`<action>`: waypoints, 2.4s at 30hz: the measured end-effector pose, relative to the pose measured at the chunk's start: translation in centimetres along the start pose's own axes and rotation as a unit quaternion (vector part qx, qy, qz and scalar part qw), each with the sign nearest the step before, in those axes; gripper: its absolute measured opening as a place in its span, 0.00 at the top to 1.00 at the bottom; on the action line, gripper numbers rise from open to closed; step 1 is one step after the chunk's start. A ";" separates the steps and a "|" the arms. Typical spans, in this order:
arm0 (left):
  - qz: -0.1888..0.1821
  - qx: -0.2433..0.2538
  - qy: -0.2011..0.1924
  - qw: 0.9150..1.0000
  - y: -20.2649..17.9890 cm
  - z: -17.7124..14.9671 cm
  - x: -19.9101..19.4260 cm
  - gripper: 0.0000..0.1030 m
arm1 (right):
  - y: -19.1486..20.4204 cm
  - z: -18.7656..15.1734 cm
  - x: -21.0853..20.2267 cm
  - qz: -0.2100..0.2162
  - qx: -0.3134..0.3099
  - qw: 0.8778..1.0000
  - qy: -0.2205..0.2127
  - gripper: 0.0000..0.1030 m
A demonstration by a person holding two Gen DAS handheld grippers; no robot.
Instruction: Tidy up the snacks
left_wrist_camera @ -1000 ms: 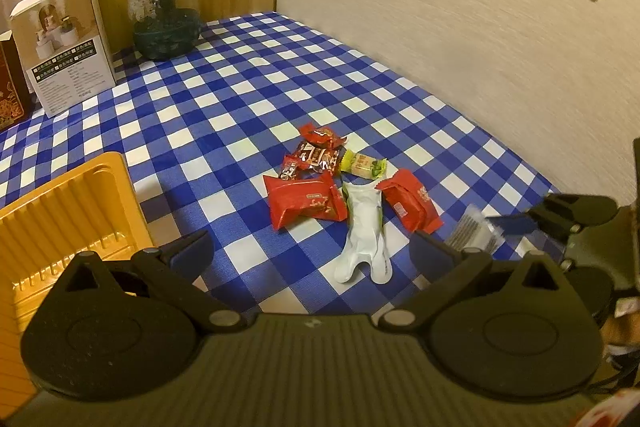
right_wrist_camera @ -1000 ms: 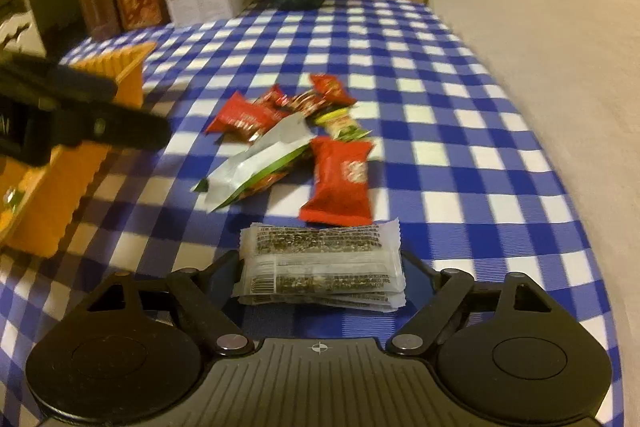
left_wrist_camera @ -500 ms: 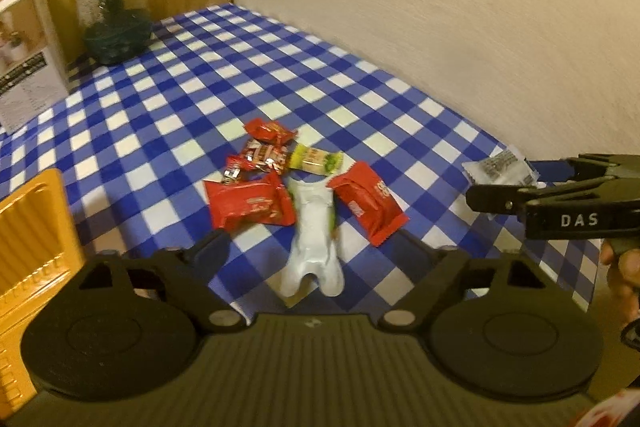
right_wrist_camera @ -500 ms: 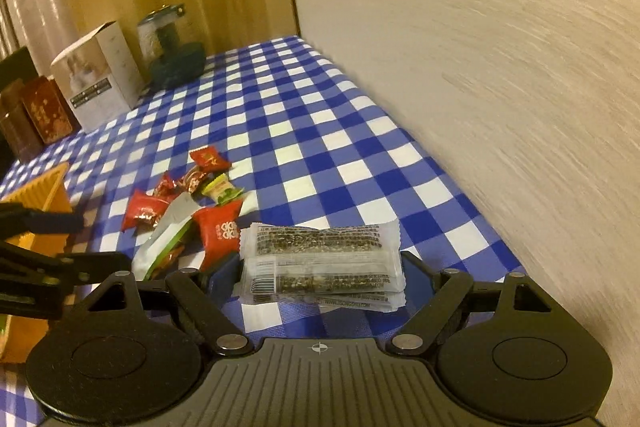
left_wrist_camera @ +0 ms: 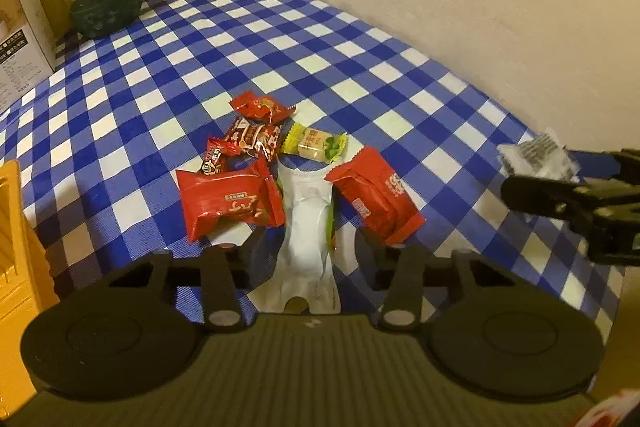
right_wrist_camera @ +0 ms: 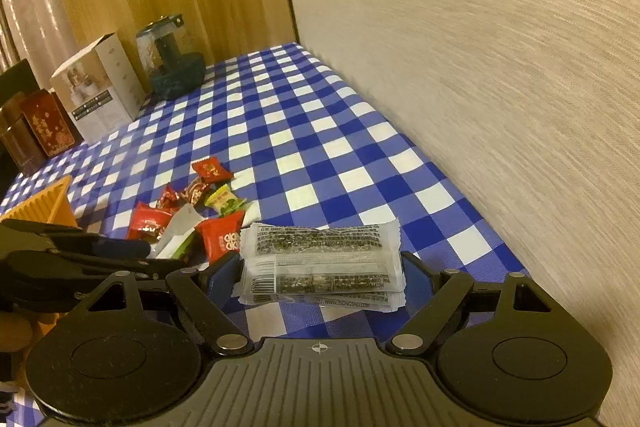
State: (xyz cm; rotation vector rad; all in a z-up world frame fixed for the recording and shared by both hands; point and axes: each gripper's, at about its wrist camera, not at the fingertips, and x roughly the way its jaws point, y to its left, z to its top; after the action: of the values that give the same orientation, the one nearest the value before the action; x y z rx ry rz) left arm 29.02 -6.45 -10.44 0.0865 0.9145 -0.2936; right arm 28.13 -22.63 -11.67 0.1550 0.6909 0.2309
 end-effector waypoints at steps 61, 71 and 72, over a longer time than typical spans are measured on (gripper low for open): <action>0.016 -0.092 -0.027 0.995 0.6 -6.8 -12.0 0.74 | 5.5 -2.3 -5.4 0.055 0.004 0.998 -0.002 0.20; 0.023 -0.108 -0.057 0.992 1.2 -7.7 -15.7 0.74 | 6.9 -2.7 -8.4 0.069 0.003 0.997 -0.029 0.20; 0.025 -0.107 -0.059 0.992 1.2 -7.8 -16.1 0.74 | 7.1 -2.6 -8.6 0.070 0.000 0.997 -0.031 0.20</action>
State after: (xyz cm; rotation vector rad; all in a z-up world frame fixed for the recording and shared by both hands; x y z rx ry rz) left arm 14.16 -0.29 -2.57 -0.1052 0.8200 -0.1511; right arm 18.85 -17.88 -6.83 0.2106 0.6184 0.3583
